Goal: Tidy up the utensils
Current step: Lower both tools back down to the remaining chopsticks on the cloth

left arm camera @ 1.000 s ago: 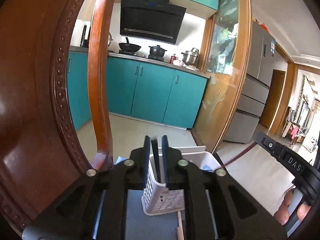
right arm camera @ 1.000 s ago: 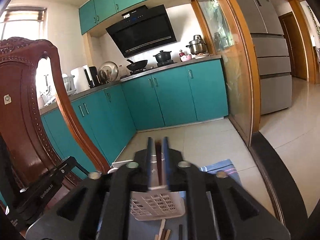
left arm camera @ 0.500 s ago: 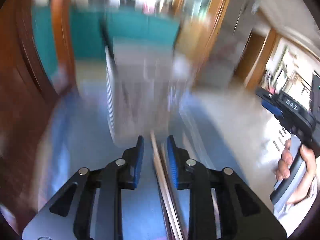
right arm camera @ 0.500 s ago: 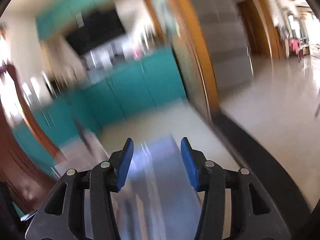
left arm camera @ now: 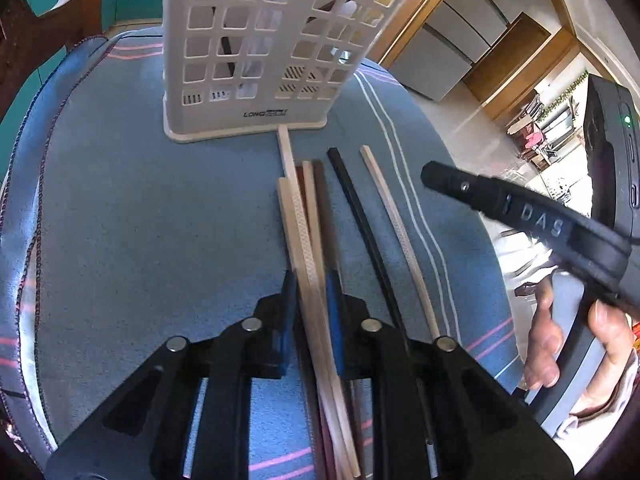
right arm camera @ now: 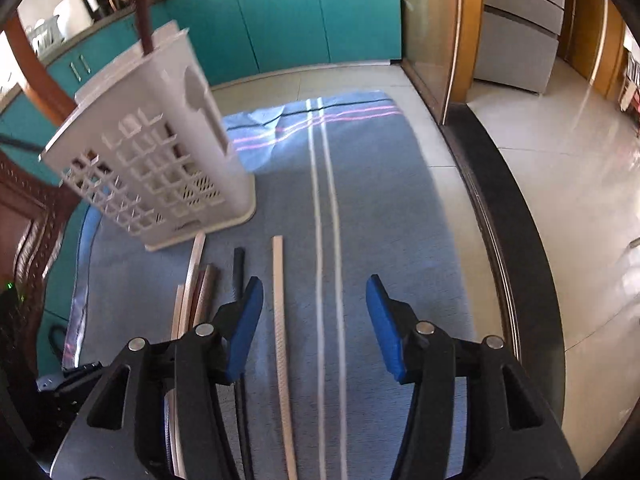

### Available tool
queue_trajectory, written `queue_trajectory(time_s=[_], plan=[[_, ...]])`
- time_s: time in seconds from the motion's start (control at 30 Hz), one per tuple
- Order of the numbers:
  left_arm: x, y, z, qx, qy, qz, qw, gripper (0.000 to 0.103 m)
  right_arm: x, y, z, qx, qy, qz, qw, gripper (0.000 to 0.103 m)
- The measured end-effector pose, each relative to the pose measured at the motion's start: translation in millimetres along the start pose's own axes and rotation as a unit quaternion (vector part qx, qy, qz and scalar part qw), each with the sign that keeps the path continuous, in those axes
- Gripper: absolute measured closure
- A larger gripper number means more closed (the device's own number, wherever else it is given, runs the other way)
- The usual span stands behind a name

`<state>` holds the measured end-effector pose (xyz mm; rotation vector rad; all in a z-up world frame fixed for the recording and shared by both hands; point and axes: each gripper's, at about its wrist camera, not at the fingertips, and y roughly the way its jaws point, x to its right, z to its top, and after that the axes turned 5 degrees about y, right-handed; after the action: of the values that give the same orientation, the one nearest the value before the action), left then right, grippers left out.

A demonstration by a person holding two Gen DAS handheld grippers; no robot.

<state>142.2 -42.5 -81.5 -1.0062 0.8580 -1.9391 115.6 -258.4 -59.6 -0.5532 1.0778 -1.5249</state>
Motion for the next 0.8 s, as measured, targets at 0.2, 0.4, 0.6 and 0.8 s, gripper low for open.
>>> queue_trajectory(time_s=[0.2,0.4,0.6,0.8], plan=[[-11.8,-3.2,-3.1,-0.007,0.016,0.045,0.9988,0.092,-8.6,7.3,-4.4,-0.011,-0.017,-0.015,1.0,0.05],[-26.9,-12.5,1.5,0.004,0.004,0.089,0.996,0.093,-11.2,15.4,-7.1,-0.02,-0.024,-0.029,0.999,0.05],[-16.5,-9.2,1.6,0.003,0.025,0.085,0.996,0.093,-15.6,22.2,-9.9,-0.027,-0.038,-0.04,0.998,0.05],[-12.9,-2.3,-3.6,-0.004,0.033,0.097,0.9947,0.091,-20.1,31.4,-12.5,-0.038,-0.06,-0.057,0.996,0.05]])
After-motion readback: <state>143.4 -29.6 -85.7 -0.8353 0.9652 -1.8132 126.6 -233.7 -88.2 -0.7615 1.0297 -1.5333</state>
